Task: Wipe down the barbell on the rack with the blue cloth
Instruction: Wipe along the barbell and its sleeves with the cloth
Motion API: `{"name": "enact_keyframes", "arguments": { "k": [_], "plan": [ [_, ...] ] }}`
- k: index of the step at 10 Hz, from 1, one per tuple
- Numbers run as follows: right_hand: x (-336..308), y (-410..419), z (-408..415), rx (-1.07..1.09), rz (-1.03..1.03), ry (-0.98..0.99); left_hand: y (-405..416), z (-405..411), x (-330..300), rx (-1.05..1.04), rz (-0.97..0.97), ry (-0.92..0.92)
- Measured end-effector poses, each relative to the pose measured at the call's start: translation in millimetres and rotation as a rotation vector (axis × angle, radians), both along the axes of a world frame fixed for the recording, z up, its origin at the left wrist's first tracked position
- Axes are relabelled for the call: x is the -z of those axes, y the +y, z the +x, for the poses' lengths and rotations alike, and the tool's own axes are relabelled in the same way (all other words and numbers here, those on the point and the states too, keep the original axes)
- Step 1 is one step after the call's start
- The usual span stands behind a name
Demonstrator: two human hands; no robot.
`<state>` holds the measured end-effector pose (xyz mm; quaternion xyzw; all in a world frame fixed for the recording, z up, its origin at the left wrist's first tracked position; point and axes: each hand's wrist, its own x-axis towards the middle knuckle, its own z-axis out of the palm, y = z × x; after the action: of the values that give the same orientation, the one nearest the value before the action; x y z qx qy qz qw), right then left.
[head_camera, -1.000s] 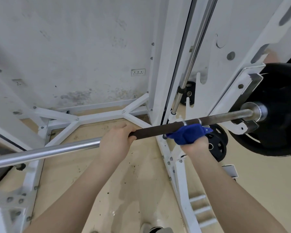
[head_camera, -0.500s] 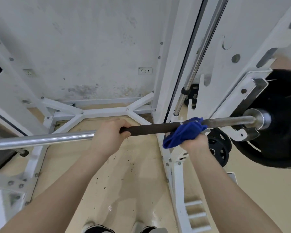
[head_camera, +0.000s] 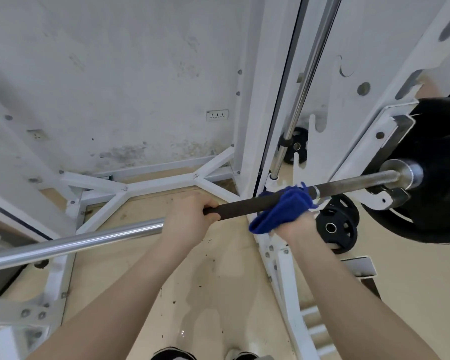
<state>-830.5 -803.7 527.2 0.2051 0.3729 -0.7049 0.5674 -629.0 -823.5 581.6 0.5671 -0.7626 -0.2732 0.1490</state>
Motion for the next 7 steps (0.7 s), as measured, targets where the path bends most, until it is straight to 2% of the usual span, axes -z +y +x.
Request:
{"name": "enact_keyframes", "arguments": {
  "k": [1,2,3,4,5,6,7],
  "plan": [
    [20.9,-1.8,55.0,-0.254,0.092,0.221,-3.1,-1.5,-3.4,0.023,0.026,-0.033],
    [-8.7,0.8,60.3,-0.306,0.19,0.091,-4.9,2.3,-3.2,0.108,-0.014,-0.091],
    [-1.3,-4.2,39.2,-0.215,0.189,0.256,-7.7,6.8,-2.0,0.215,-0.072,-0.124],
    [12.5,-16.0,53.3,-0.117,0.195,0.216,-11.4,12.1,-8.7,0.317,-0.041,-0.156],
    [15.6,-13.5,102.7,-0.229,0.079,0.191,-14.8,32.5,-15.5,0.313,-0.029,-0.112],
    [9.5,-4.6,130.8,-0.366,0.056,0.151,-16.7,55.4,-14.2,0.282,-0.101,-0.137],
    [24.3,-0.4,113.3,-0.267,0.036,0.028,-19.3,64.6,-5.8,0.324,-0.148,-0.219]
  ]
}}
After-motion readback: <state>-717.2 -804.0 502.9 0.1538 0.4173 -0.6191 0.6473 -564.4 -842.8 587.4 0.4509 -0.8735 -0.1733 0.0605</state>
